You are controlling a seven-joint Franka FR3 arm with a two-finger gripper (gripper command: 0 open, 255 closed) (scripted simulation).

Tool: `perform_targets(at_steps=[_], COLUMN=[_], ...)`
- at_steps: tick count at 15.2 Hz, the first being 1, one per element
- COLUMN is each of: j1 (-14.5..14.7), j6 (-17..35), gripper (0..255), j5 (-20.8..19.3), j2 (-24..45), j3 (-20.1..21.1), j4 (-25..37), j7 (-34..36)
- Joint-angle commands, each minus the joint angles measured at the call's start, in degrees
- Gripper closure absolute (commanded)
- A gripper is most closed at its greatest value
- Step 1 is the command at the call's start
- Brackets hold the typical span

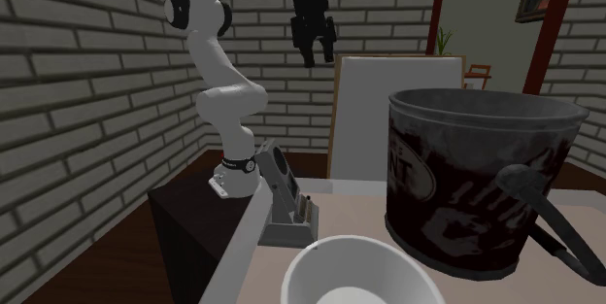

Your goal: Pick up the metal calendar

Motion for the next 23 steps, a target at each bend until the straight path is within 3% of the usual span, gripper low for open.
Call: perform_targets(at_steps=[1,17,23], j1=[0.0,-14.6,-14.5], j6=[0.0,21.9,26.9], gripper=[0,0,0], j5=[0.0,2.5,2.7], j2=[0.0,-4.3,-3.0], j3=[0.0,-15.4,-16.3], j4=[0.0,-24.3,-28.1], j7=[0.0,4.3,2.8])
